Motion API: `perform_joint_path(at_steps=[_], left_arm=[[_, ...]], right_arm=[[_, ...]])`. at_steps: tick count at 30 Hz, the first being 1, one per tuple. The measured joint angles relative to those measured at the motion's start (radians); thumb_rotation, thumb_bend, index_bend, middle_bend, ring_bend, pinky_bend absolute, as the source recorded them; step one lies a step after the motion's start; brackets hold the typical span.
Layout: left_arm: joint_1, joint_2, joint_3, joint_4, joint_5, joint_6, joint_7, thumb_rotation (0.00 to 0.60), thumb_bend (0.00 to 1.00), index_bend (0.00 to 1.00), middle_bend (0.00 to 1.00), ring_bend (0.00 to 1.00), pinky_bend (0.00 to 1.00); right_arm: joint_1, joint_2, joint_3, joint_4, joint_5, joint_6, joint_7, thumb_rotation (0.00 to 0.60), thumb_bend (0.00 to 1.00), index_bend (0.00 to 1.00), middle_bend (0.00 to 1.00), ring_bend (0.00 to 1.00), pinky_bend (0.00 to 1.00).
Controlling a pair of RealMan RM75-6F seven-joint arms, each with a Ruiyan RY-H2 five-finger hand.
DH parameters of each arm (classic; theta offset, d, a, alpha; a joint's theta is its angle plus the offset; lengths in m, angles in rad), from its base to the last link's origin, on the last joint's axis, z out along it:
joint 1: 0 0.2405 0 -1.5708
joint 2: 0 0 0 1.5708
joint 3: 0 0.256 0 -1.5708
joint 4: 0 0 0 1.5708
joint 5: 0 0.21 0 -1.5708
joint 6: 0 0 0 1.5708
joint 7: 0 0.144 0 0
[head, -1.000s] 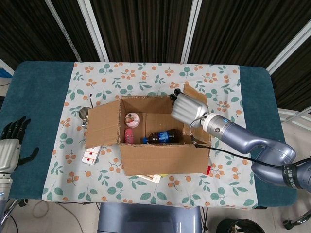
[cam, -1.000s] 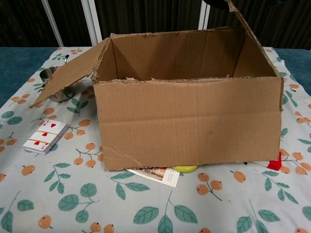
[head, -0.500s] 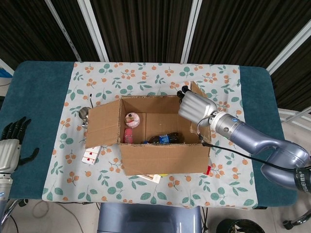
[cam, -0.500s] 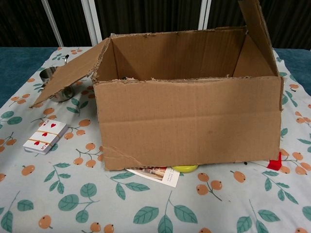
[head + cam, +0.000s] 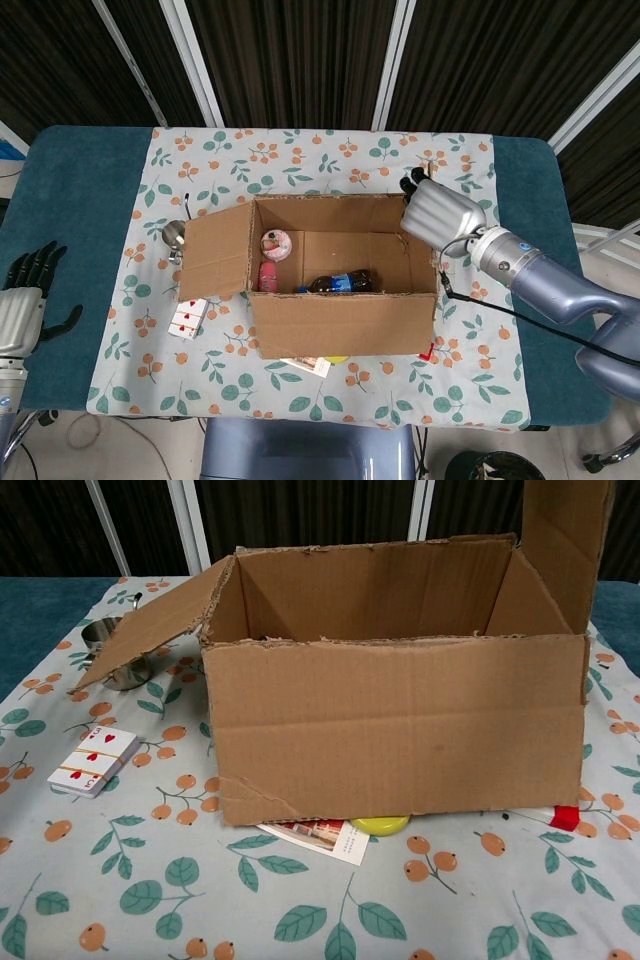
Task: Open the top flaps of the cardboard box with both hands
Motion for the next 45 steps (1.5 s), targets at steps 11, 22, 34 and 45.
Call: perform_joint_path(at_steps=[11,22,34,45], left_arm=[[0.002,-0.001,0.0,0.002,0.003,0.002,0.002,0.6,0.3,0.0,0.0,0.0,0.02],[0.003,-0.005,-0.001,0.005,0.001,0.002,0.009,0.6,0.3,0.0,0.0,0.0,0.02],[0.004,-0.008,-0.001,0.005,0.005,0.004,0.016,0.6,0.3,0.0,0.0,0.0,0.02],[0.005,-0.009,0.004,0.006,0.014,0.005,0.029,0.6,0.28,0.0,0.0,0.0,0.02]], right_arm=[[-0.043,0.043,0.006,-0.015,-0.021,0.008,0.052,0.6,0.51,0.48,0.39,0.19,0.23],[-0.088,0.089,0.018,-0.009,-0.09,0.037,0.129,0.6,0.41,0.42,0.39,0.19,0.23],[-0.16,0.12,0.006,0.016,-0.138,0.073,0.176,0.6,0.36,0.4,0.38,0.19,0.23],[-0.262,0.085,-0.005,0.027,-0.106,0.181,0.193,0.6,0.36,0.31,0.33,0.18,0.23]])
